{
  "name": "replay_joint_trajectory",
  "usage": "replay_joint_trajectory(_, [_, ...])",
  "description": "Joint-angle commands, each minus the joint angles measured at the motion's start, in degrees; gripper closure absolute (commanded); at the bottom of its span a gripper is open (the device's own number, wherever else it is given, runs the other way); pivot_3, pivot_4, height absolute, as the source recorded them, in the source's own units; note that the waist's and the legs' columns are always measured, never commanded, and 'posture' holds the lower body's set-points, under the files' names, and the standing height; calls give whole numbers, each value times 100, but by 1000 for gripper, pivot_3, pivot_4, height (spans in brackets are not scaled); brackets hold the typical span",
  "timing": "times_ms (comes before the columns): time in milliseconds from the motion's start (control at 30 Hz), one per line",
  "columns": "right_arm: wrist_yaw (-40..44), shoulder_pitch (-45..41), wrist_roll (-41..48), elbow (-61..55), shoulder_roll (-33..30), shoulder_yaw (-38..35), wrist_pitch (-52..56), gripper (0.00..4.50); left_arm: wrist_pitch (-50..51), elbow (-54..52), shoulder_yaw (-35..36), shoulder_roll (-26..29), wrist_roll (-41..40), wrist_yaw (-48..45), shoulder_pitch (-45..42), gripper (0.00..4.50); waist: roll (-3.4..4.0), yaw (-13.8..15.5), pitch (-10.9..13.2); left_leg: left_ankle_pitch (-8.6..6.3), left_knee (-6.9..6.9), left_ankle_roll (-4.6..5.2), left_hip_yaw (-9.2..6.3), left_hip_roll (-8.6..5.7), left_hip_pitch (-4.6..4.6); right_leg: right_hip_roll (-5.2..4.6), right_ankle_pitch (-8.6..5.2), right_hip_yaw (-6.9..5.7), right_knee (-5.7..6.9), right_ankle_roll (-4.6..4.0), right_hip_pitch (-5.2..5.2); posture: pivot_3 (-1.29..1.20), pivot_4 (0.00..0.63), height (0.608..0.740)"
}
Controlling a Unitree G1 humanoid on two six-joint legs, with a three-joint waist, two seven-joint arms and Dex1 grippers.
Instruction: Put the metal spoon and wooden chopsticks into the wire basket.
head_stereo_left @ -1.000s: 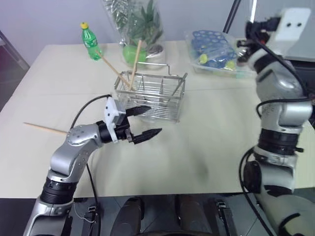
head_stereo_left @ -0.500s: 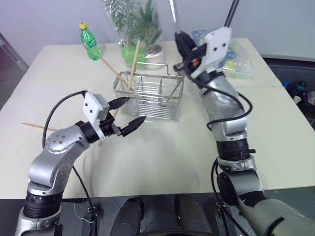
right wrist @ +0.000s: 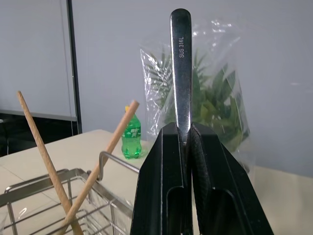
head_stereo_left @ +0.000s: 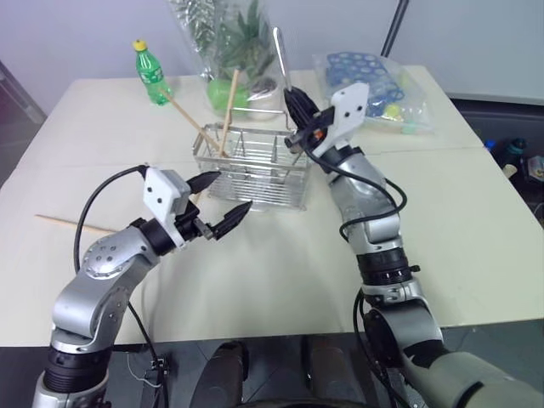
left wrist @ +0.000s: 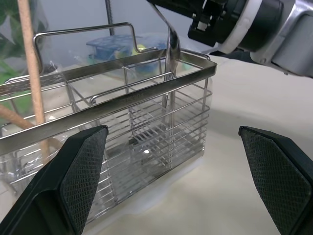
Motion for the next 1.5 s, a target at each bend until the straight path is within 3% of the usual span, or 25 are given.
replay_joint_trajectory(33, [4,-34,-32,-174,59,20,-145,4439,-70,-208,-8,-27,22,51,-50,0,0,-7,0,0,0,0,0,0,0,0,0,0,0,0,0,0,150,740])
replay_joint_trajectory(267, [38,37,-9,-213,82,-4,-99,4439,-81,-201,-47,-54,8,15,-29,0,0,-3,0,0,0,0,0,0,0,1,0,0,1,0,0,0,150,740])
replay_joint_trajectory(300, [40,59,-6,-228,81,-7,-91,3891,-86,-198,-47,-57,10,15,-32,0,0,-3,0,0,0,0,0,0,0,0,0,0,1,0,0,0,150,740])
replay_joint_trajectory(367, [37,75,-7,-229,85,-14,-85,3374,-96,-174,-48,-63,14,10,-50,0,0,-4,0,0,0,0,0,0,0,0,0,0,1,0,0,0,150,740])
replay_joint_trajectory(533, [19,105,-24,-261,92,-2,-66,761,-120,-121,-39,-74,28,-9,-57,0,0,-4,0,0,0,0,0,0,0,1,0,0,1,0,0,0,150,740])
replay_joint_trajectory(600, [9,97,-47,-272,81,3,-70,84,-127,-94,-25,-73,36,-20,-65,0,0,-3,0,0,0,0,0,0,0,1,0,0,1,0,0,0,150,740])
replay_joint_trajectory(833, [60,-172,6,-795,-245,-119,210,84,-148,46,215,-122,45,152,-97,0,0,0,0,0,1,0,0,0,0,0,0,0,1,0,0,0,150,740])
replay_joint_trajectory(1033, [474,-247,392,-1748,-1190,-435,1135,84,-104,128,819,-61,-95,319,169,0,0,12,0,0,0,0,-2,0,-1,0,-1,0,-3,0,1,0,150,740])
replay_joint_trajectory(1300, [1075,529,1291,-3159,-2354,-837,2589,84,-304,571,1293,-31,320,740,316,0,-1,27,0,-1,1,1,-1,1,-2,0,-1,0,-11,-1,7,0,150,740])
replay_joint_trajectory(1500, [1681,1578,2445,-4195,-2954,-1235,3349,84,-374,565,1055,-379,688,1244,291,0,-4,94,1,-1,3,2,0,2,-4,-1,-1,0,-22,1,12,0,150,740])
